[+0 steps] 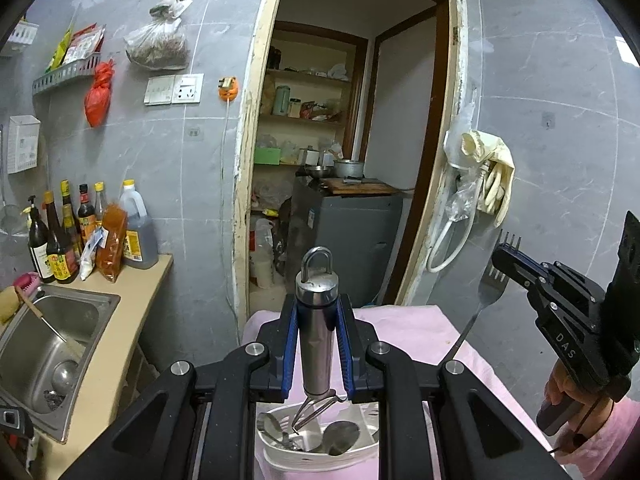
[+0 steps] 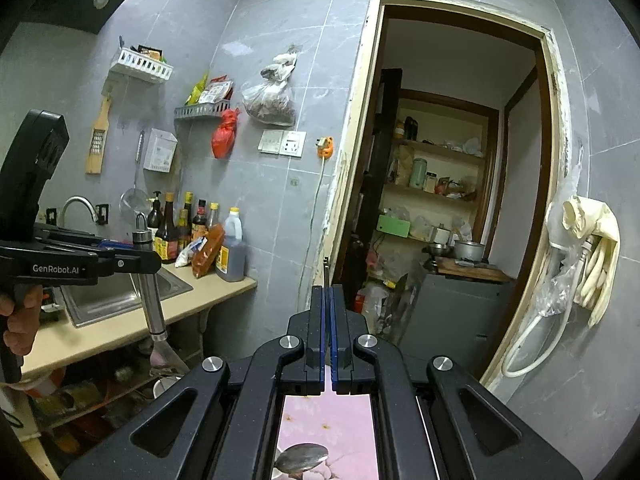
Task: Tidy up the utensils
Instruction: 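Carry the spatula with the left tool into the caddy while the right tool holds the fork, then open the left gripper to release the spatula while the right tool drops the fork in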
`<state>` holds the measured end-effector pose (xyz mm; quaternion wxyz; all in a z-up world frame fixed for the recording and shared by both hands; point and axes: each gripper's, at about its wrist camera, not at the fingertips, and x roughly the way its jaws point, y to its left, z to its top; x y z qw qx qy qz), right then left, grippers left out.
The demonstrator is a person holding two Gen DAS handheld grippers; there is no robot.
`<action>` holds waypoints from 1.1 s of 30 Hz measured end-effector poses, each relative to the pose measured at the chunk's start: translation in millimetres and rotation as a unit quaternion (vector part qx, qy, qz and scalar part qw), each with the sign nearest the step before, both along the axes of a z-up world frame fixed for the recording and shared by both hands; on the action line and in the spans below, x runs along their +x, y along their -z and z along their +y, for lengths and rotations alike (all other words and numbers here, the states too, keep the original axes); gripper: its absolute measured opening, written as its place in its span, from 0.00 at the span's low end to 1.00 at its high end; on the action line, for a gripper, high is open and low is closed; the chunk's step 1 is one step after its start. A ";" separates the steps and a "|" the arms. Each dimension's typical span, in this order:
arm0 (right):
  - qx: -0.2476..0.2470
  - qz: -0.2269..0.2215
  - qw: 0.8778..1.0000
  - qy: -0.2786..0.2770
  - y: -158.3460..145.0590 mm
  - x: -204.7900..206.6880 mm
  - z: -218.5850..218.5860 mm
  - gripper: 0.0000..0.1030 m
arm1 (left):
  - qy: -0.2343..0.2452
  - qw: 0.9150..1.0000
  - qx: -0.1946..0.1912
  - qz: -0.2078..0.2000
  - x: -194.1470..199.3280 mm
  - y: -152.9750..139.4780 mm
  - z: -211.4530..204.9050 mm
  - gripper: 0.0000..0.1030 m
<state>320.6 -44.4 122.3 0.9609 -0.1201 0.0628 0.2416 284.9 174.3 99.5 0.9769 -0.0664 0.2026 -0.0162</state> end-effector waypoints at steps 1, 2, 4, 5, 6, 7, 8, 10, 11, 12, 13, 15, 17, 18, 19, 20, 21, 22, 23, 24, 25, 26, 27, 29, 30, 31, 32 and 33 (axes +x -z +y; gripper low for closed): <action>-0.002 0.001 1.000 0.002 3.6 0.8 2.1 0.02 | 0.000 1.000 -0.001 0.002 1.4 2.6 2.6 0.17; -0.005 0.001 1.000 0.004 5.0 1.5 3.5 0.02 | 0.000 1.000 -0.004 0.004 3.0 5.9 5.2 0.17; -0.013 0.001 1.000 0.009 11.0 2.8 7.7 0.02 | -0.001 1.000 -0.012 0.010 5.6 12.8 9.0 0.17; -0.016 0.001 1.000 0.012 12.9 3.1 9.3 0.02 | -0.001 1.000 -0.018 0.014 7.9 17.4 11.5 0.17; -0.020 0.001 1.000 0.015 16.7 3.6 11.0 0.02 | -0.001 1.000 -0.025 0.019 10.3 22.0 13.8 0.17; -0.023 0.002 1.000 0.017 18.7 3.9 11.9 0.02 | -0.001 0.999 -0.030 0.022 11.8 26.1 15.2 0.17; -0.027 0.002 0.999 0.019 22.2 4.4 13.3 0.02 | -0.001 0.999 -0.033 0.024 13.4 30.0 16.3 0.17; -0.033 0.004 0.999 0.024 27.6 5.4 15.9 0.02 | -0.002 0.999 -0.035 0.028 16.5 38.2 17.6 0.17; -0.035 0.006 0.999 0.026 30.8 6.2 16.8 0.02 | -0.003 0.999 -0.034 0.031 18.3 42.3 17.7 0.17; -0.036 0.009 0.999 0.028 35.2 7.1 17.7 0.02 | -0.004 0.999 -0.030 0.035 20.0 46.4 17.5 0.17; -0.037 0.011 0.999 0.030 38.4 8.3 18.3 0.02 | -0.005 0.999 -0.027 0.037 20.6 49.6 17.1 0.17; -0.039 0.015 0.999 0.034 44.8 10.4 19.6 0.02 | -0.006 0.999 -0.020 0.041 22.2 55.2 15.9 0.17; -0.039 0.022 0.998 0.037 51.2 13.6 20.4 0.02 | -0.006 0.999 -0.018 0.035 21.7 58.3 15.5 0.17; -0.039 0.025 0.998 0.038 55.1 14.9 20.9 0.02 | -0.006 0.999 -0.019 0.033 22.0 58.4 15.4 0.17; -0.040 0.028 0.998 0.039 57.2 16.0 21.2 0.02 | -0.006 0.999 -0.017 0.033 22.2 58.4 14.8 0.17; -0.041 0.032 0.998 0.039 60.4 17.2 21.6 0.02 | -0.006 0.999 -0.016 0.032 22.7 58.2 14.2 0.17; -0.041 0.034 0.998 0.040 62.4 18.1 22.0 0.02 | -0.005 0.999 -0.017 0.032 23.1 58.1 14.2 0.17; -0.041 0.036 0.998 0.040 64.3 18.5 21.9 0.02 | -0.004 0.999 -0.016 0.032 22.9 57.4 13.3 0.17; -0.041 0.038 0.998 0.039 66.1 18.8 22.3 0.02 | -0.002 0.999 -0.016 0.030 22.4 56.8 12.5 0.17; -0.042 0.039 0.998 0.039 67.2 19.2 22.2 0.02 | -0.001 0.999 -0.016 0.030 22.2 56.0 12.2 0.17; -0.043 0.041 0.998 0.038 68.7 20.0 21.7 0.02 | 0.002 0.999 -0.018 0.029 21.5 54.9 11.5 0.17; -0.043 0.042 0.997 0.038 69.5 20.1 21.2 0.02 | 0.002 0.999 -0.019 0.028 20.7 54.1 11.2 0.17; -0.044 0.043 0.997 0.037 70.4 20.4 20.4 0.02 | -0.001 0.999 -0.013 0.029 20.7 53.2 10.3 0.17; -0.043 0.044 0.997 0.037 70.9 21.5 19.6 0.02 | -0.011 0.999 0.003 0.035 21.9 52.3 8.7 0.17; -0.043 0.044 0.997 0.037 71.4 21.7 19.1 0.02 | -0.017 0.999 0.009 0.039 22.2 51.6 8.2 0.17; -0.042 0.044 0.997 0.037 71.8 21.6 19.1 0.02 | -0.019 0.999 0.009 0.041 22.5 51.2 8.1 0.17; -0.042 0.045 0.997 0.036 71.8 22.1 18.9 0.02 | -0.020 0.999 0.006 0.044 22.9 50.8 8.6 0.17; -0.042 0.045 0.997 0.036 72.6 22.1 18.7 0.02 | -0.022 0.999 0.003 0.049 23.3 50.9 8.5 0.17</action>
